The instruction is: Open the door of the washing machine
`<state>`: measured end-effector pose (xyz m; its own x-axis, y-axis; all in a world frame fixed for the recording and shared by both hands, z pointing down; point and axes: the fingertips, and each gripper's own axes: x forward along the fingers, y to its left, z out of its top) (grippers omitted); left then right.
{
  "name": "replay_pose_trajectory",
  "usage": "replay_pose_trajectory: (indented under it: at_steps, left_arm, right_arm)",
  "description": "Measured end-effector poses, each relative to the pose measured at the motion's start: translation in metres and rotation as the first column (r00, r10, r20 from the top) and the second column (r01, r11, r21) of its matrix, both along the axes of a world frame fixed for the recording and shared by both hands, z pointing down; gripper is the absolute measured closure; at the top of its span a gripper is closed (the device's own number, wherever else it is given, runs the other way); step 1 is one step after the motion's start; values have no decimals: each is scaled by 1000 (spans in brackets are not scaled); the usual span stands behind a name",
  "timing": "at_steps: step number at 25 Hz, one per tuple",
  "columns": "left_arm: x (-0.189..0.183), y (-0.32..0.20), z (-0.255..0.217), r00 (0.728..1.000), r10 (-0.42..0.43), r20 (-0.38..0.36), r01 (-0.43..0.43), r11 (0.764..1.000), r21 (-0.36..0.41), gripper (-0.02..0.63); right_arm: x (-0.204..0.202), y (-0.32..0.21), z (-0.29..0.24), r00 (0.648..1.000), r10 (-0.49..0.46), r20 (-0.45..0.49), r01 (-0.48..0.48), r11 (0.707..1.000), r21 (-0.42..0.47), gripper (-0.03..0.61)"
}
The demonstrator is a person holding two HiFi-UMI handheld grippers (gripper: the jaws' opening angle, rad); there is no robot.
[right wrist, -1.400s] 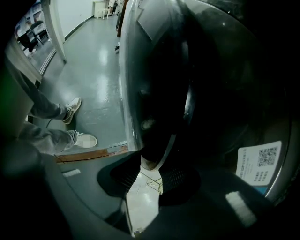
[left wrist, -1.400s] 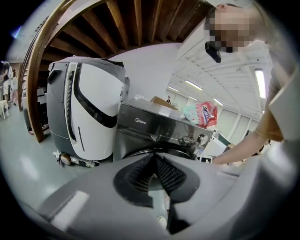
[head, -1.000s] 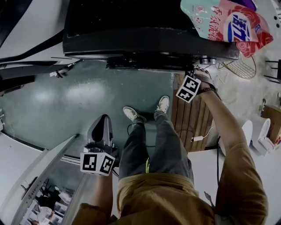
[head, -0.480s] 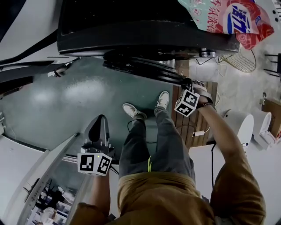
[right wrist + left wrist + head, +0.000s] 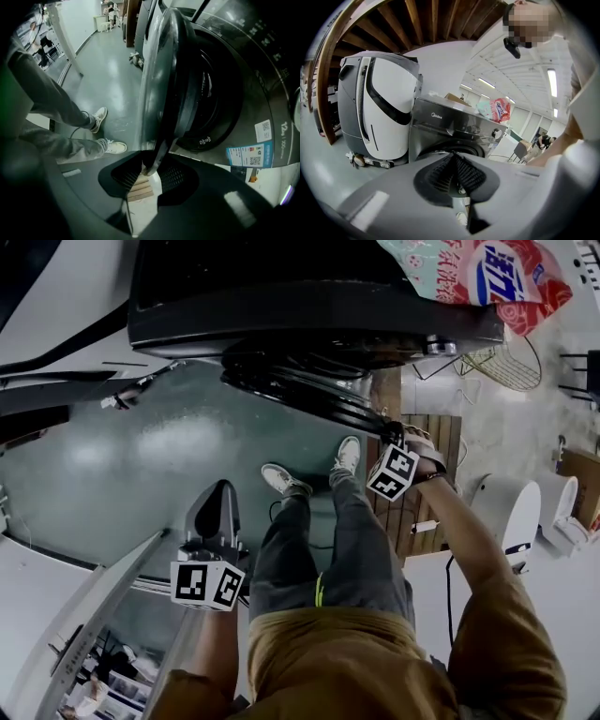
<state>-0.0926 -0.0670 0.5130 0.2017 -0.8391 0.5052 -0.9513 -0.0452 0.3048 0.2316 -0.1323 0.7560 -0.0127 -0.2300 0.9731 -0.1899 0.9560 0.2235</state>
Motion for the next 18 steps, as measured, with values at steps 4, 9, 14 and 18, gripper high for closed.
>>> replay_pose_trajectory:
  at_steps: [4, 9, 14, 18]
  left_arm:
    - [-4, 10, 1, 999, 17, -28, -17, 1000, 4, 554]
    - [-14, 17, 4, 998, 49, -37, -48, 999, 4, 554]
    - [-8, 30, -5, 999, 29, -36, -28, 1000, 10, 554]
    - [-5, 38, -10, 999, -44, -19, 44, 999, 23, 554]
  right_arm:
    - [0, 16, 3, 999, 20, -43, -20, 1000, 0, 474]
    - [-6, 34, 4, 998, 53, -45, -54, 999, -8, 474]
    - [-12, 61, 2, 999, 17, -36, -20, 996, -84, 476]
    - [-20, 79, 2, 1000, -10, -2, 9, 993, -117, 474]
